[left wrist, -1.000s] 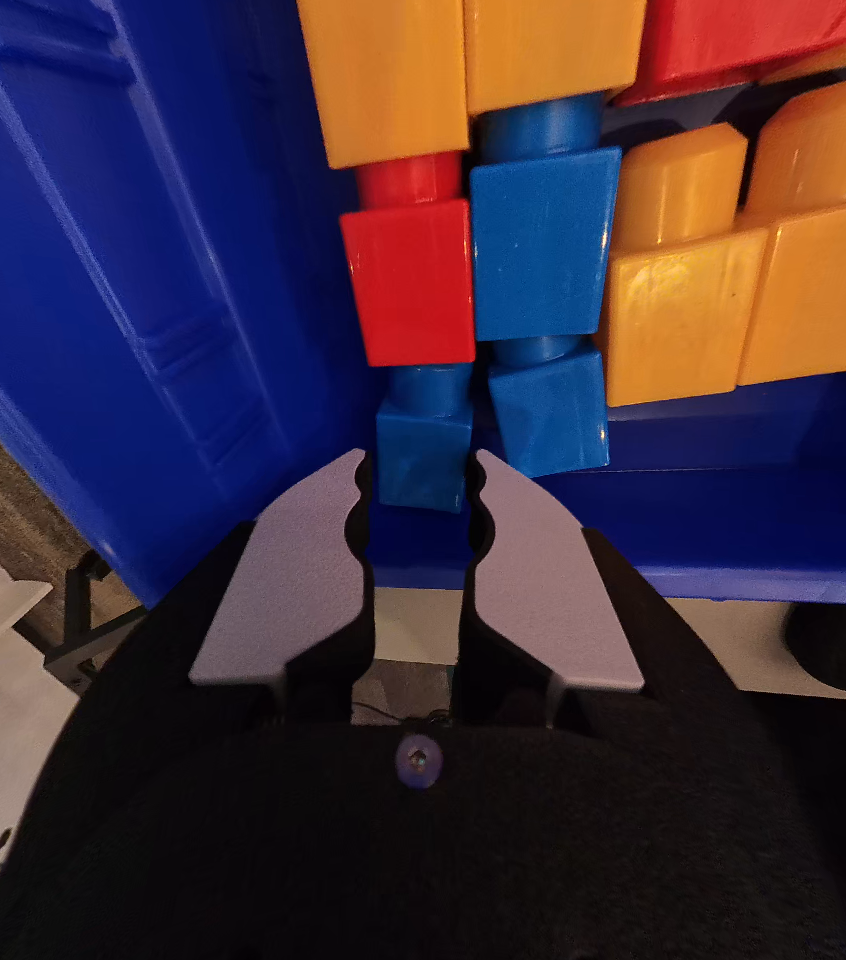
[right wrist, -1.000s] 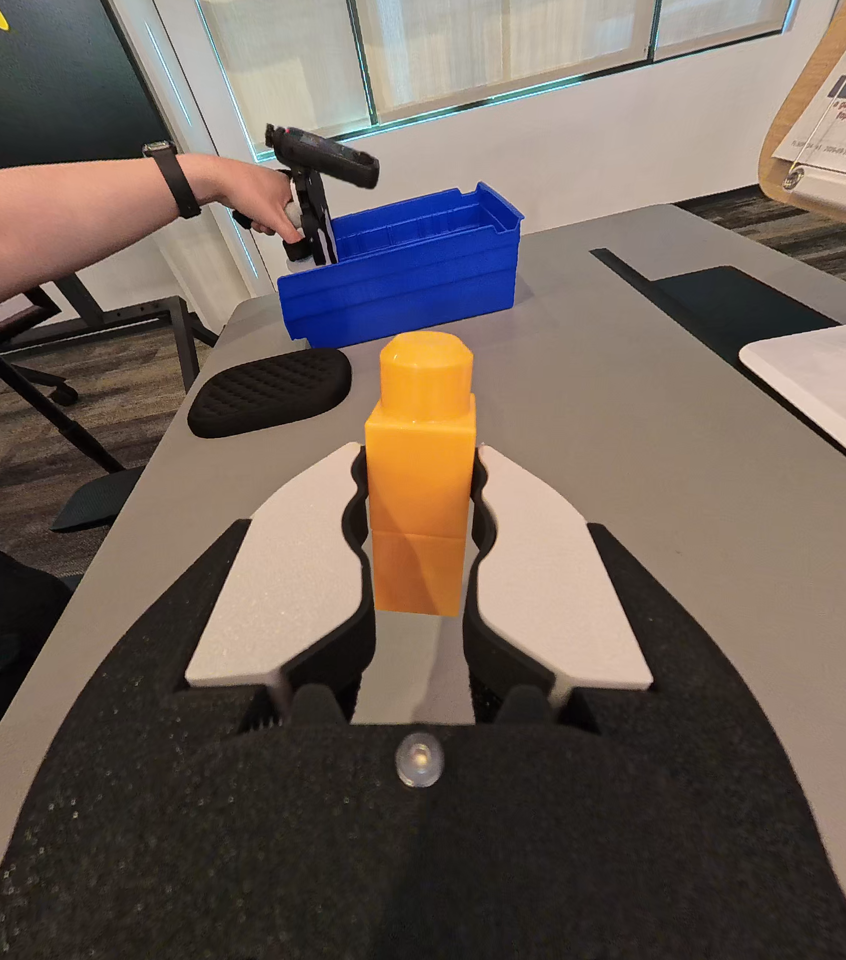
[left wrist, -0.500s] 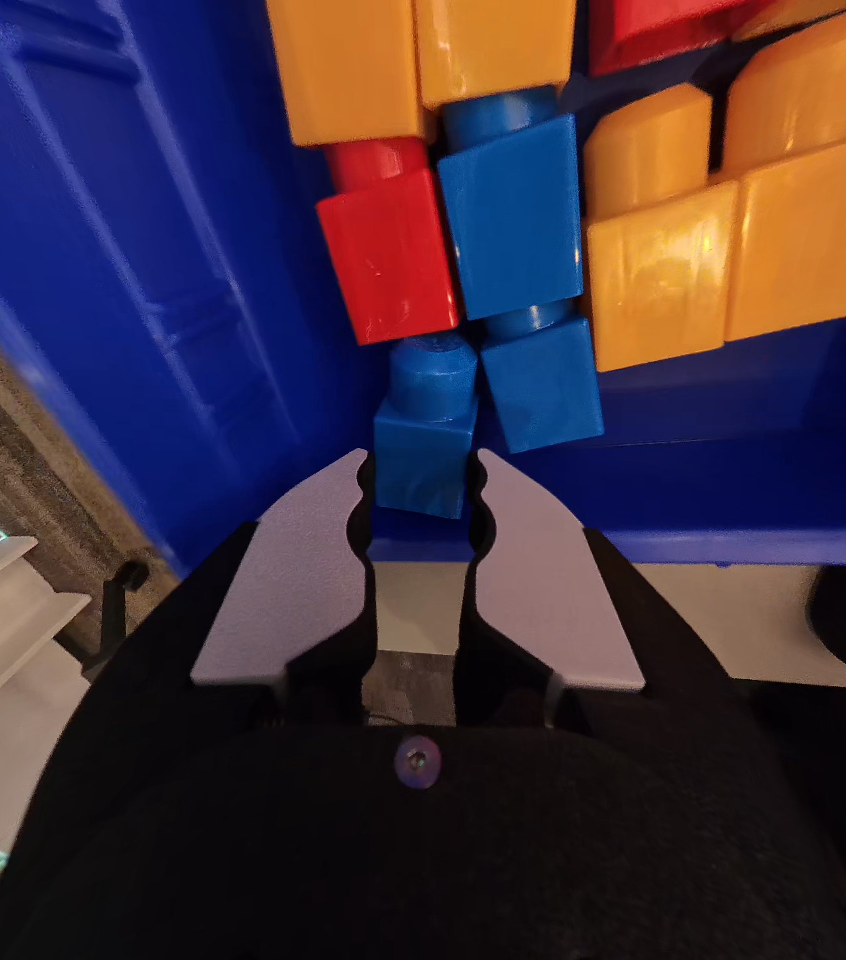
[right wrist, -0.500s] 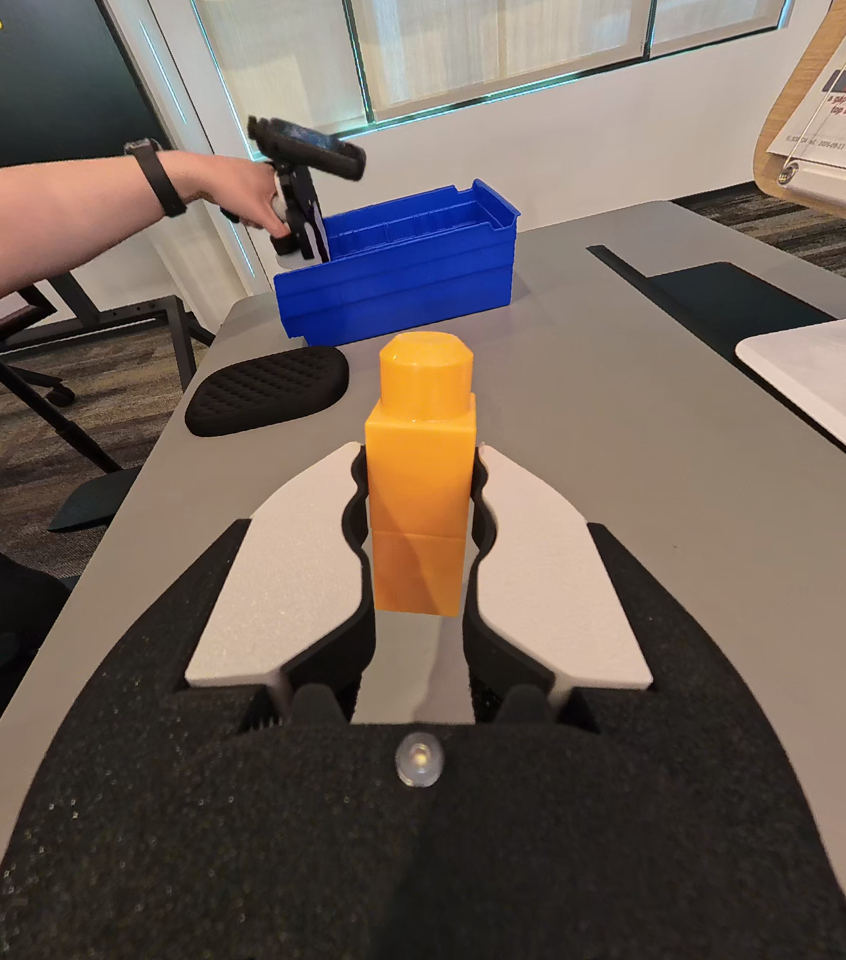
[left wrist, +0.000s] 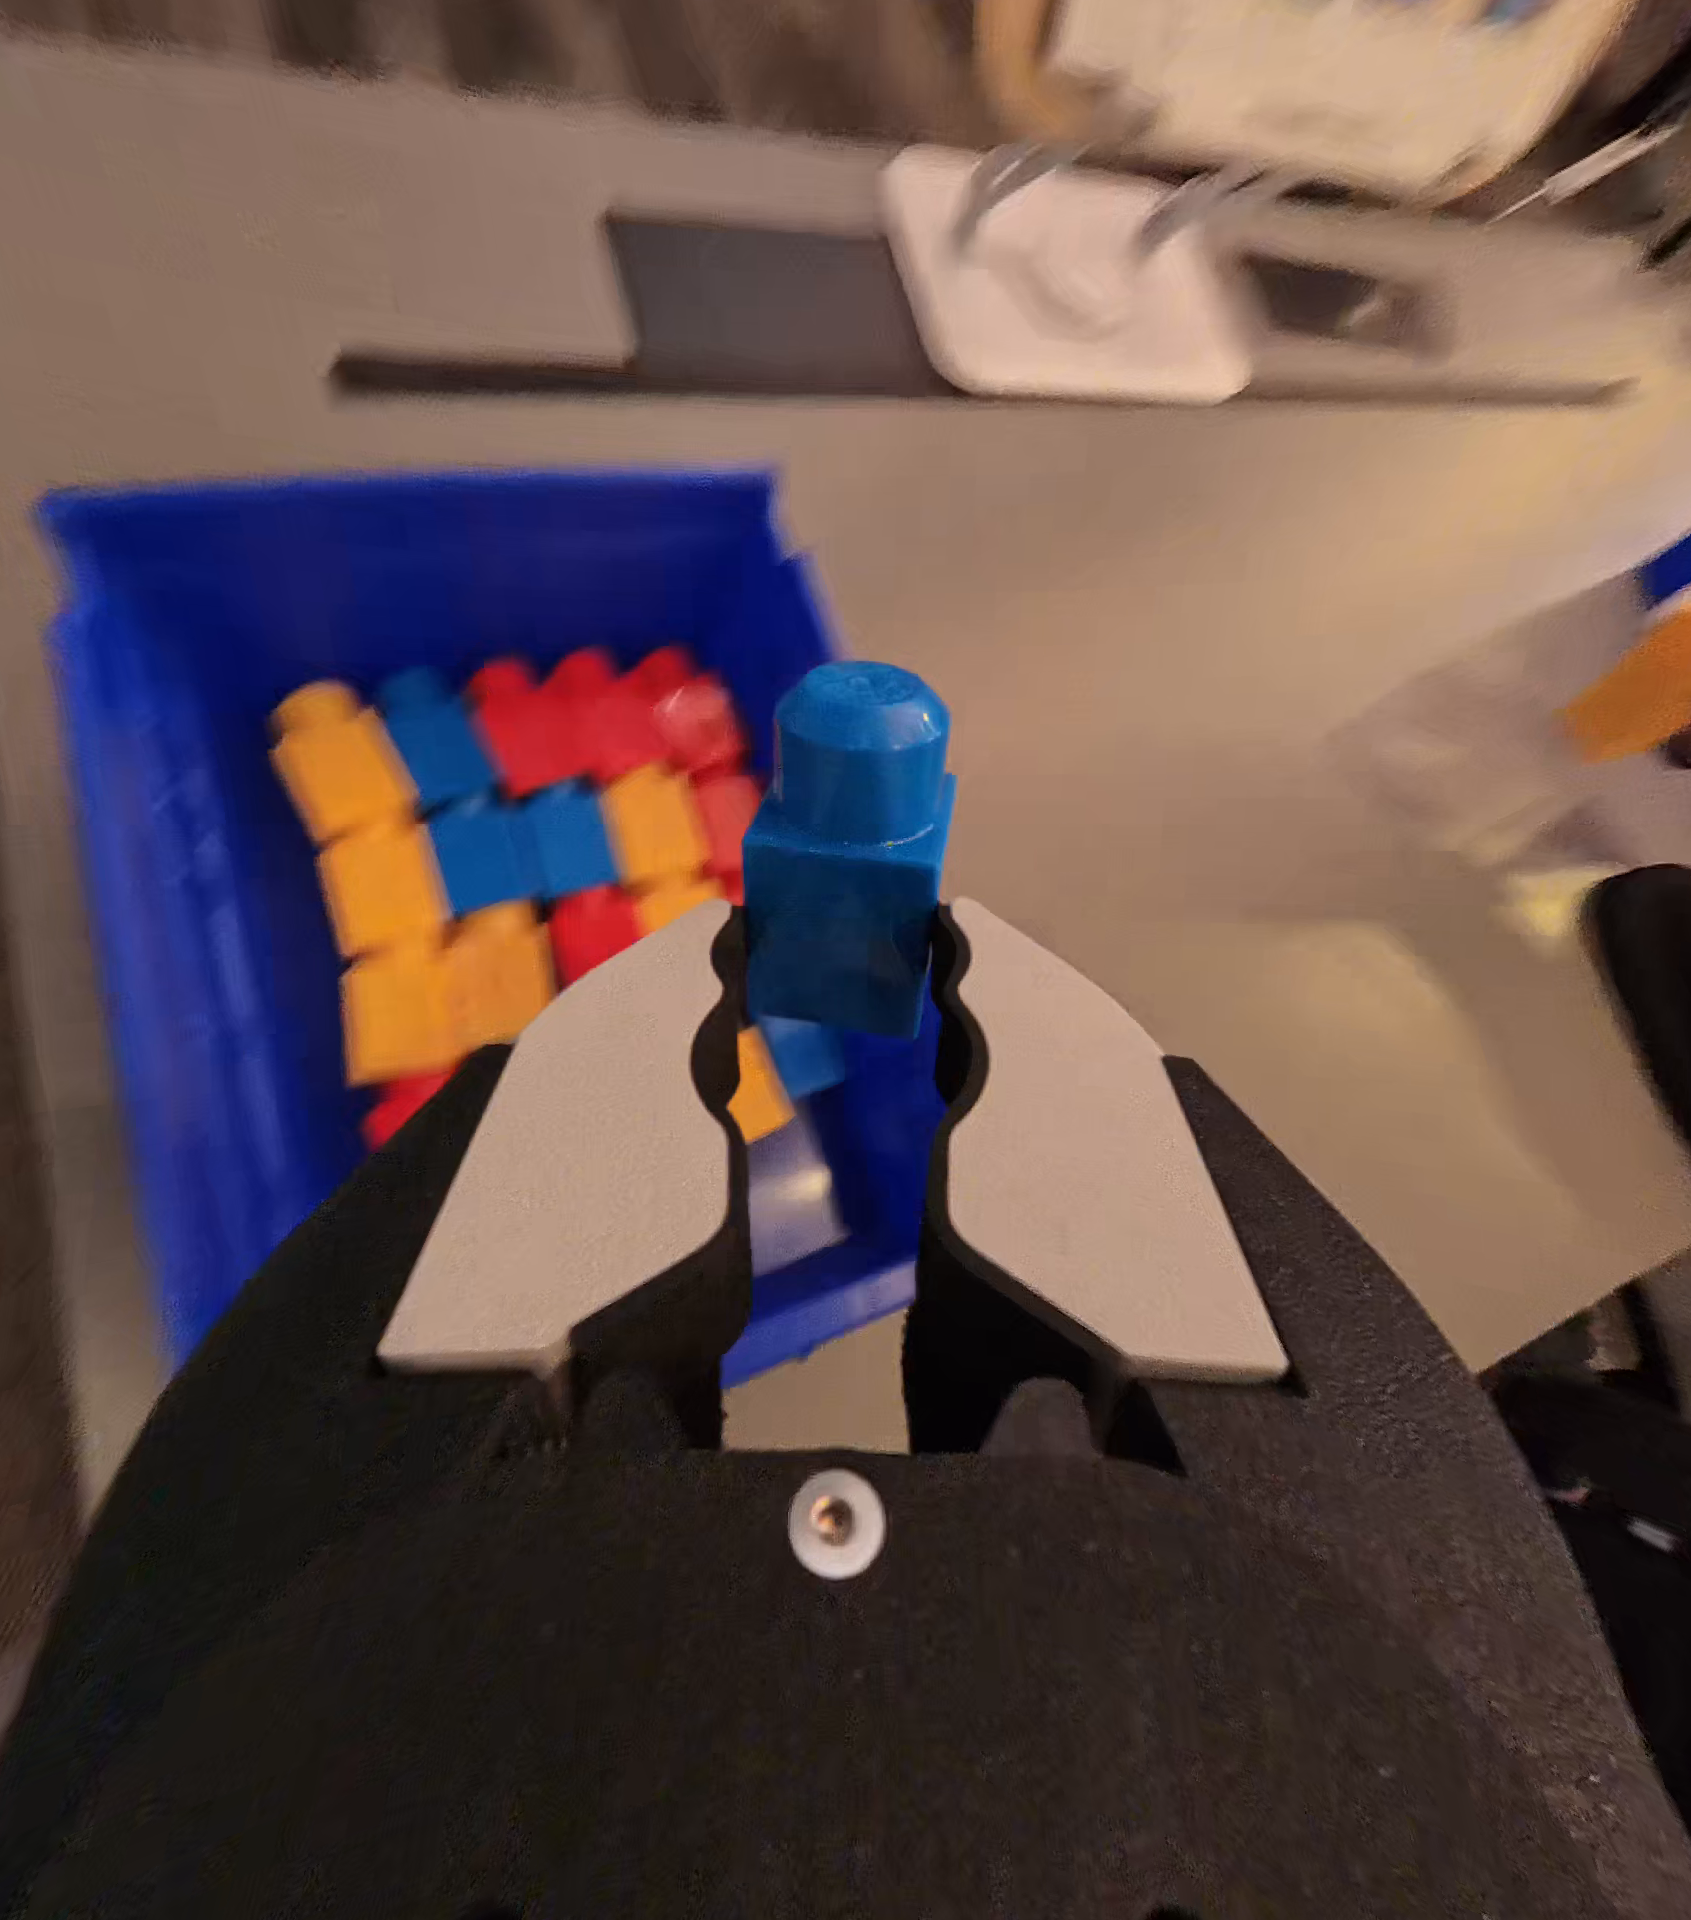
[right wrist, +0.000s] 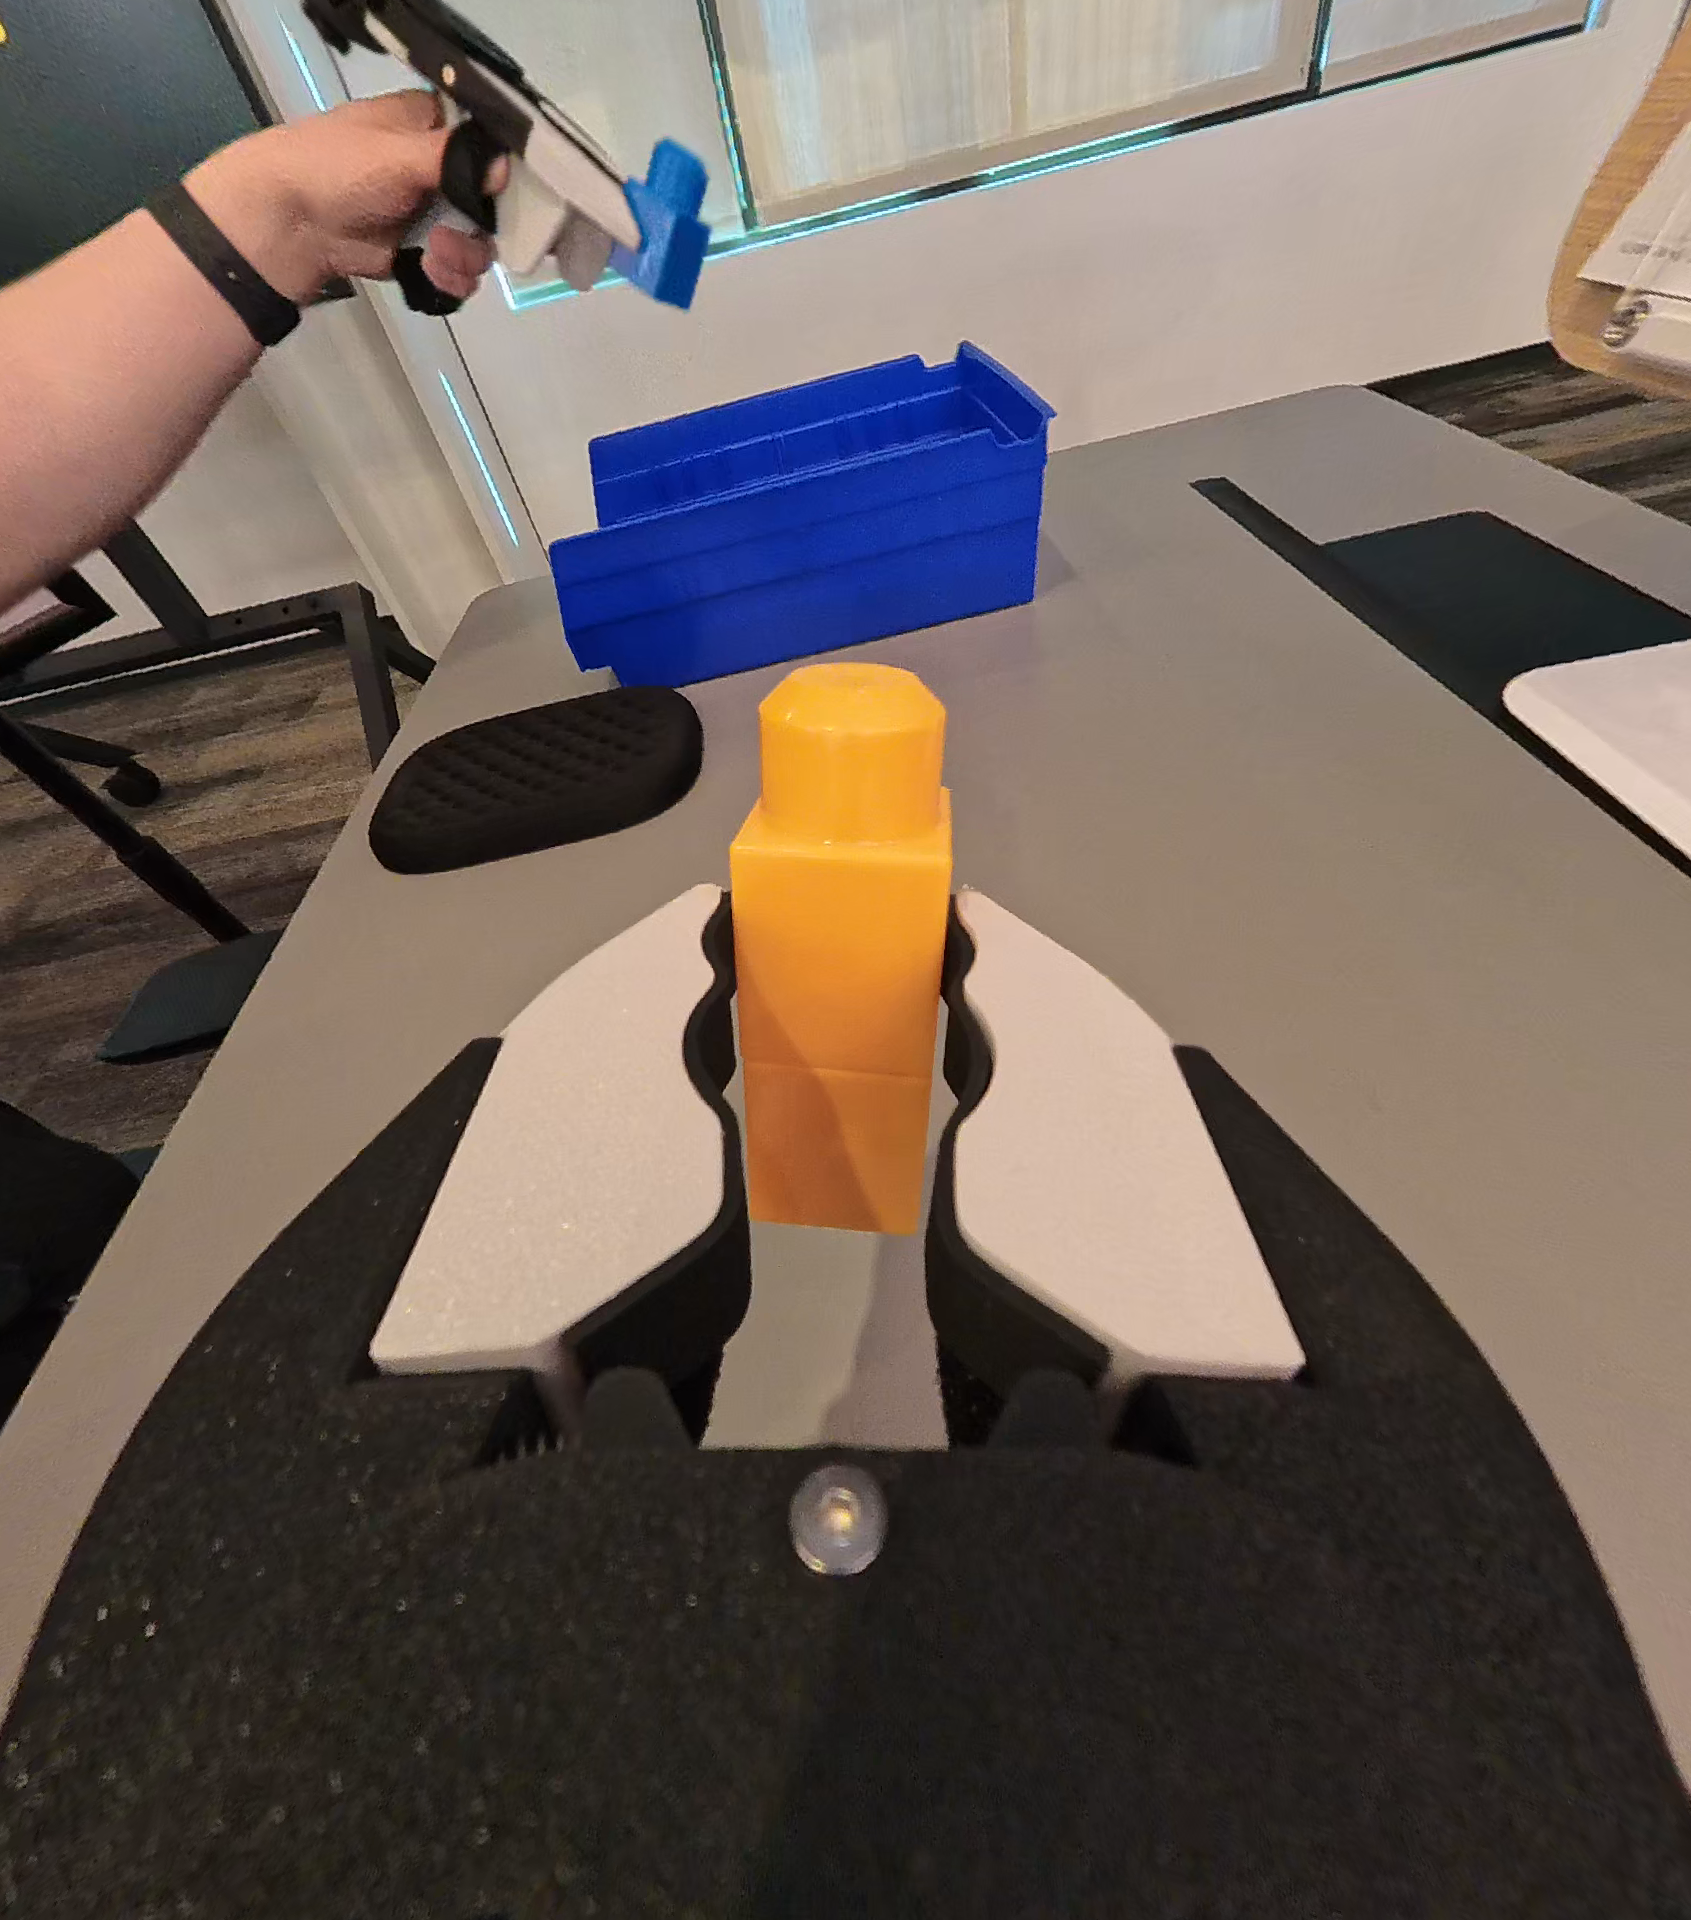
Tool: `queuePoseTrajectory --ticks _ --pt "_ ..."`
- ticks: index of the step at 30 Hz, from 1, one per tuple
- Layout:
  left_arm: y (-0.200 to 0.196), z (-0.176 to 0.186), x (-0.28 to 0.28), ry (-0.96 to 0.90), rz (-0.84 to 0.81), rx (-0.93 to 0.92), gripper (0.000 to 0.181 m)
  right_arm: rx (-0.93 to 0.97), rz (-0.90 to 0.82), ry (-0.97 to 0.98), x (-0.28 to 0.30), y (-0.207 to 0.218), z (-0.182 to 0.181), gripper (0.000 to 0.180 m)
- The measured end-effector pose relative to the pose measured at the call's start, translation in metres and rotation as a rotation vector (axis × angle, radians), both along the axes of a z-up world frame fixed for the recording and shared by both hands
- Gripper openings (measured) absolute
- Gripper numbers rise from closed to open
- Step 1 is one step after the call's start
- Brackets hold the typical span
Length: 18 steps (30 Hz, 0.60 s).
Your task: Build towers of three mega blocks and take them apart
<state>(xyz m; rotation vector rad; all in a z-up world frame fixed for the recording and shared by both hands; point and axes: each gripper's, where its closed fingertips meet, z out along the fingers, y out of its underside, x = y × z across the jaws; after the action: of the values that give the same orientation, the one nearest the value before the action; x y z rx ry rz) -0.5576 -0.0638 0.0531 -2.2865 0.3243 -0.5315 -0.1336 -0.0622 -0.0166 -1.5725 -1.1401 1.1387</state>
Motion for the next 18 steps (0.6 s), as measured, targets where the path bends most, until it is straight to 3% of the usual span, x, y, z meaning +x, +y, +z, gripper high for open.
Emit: queuePoseTrajectory --ticks 5,10,18 --pt "0.009 0.023 0.108 -0.131 -0.205 0.182 0.034 -0.012 0.074 0.031 -0.024 -0.011 0.004 0.036" --pt "0.011 0.046 0.221 -0.415 -0.398 0.302 0.033 -0.046 0.196 0.118 -0.051 -0.032 0.016 0.036" --pt "0.028 0.034 0.324 -0.608 -0.525 0.255 0.034 -0.06 0.197 0.17 -0.06 -0.032 0.023 0.036"
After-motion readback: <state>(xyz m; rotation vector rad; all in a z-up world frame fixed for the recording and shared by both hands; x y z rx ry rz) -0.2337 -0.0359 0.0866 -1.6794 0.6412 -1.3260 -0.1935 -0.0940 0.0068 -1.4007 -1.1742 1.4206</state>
